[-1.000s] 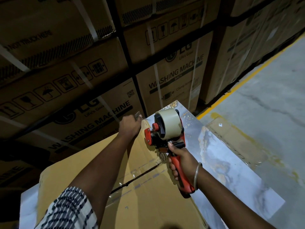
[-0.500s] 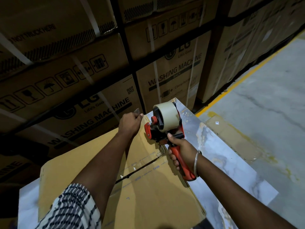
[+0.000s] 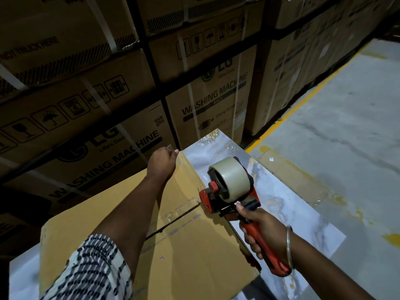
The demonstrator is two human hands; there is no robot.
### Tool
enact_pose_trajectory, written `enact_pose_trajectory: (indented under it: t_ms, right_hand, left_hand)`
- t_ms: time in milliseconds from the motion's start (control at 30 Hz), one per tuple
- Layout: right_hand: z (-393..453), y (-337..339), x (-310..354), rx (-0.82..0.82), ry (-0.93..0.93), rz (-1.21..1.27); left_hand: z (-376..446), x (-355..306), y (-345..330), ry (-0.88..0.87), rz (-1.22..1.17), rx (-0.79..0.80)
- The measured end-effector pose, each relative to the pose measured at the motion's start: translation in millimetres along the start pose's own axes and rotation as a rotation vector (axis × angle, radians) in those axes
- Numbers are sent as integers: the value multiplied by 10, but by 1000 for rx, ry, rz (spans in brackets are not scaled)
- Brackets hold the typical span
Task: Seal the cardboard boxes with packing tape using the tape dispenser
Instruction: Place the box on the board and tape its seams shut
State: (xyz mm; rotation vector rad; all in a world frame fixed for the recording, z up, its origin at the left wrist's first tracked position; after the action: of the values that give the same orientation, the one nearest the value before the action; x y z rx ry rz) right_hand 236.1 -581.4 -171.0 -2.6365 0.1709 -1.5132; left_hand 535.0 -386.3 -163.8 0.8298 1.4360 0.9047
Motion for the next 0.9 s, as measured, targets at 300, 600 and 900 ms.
enact_pose_trajectory:
  t_ms: [300,600,900]
  right_hand:
    - [1,-33,18,8,16,20]
    - [185,-63,97,43,-1,-47]
    - [462,-154,182,111,-100,-131]
  left_hand:
    - [-394,-523,-3,-689,151,68]
    - [-287,-327,-8,-611,419,93]
    - [-639,-370,-82,-685,276,376]
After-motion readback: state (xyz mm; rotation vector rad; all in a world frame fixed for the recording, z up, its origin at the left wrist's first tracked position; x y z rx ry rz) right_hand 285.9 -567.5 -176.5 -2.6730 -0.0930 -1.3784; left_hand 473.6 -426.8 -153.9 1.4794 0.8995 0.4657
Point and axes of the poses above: each hand's wrist, its own z-axis towards the middle knuckle, its own y-axis out of the back of the hand, x = y × z, the point moved 10 cm from there along z, towards the middle knuckle, and after that the axes turned 15 degrees about y, right-handed, at the moved point
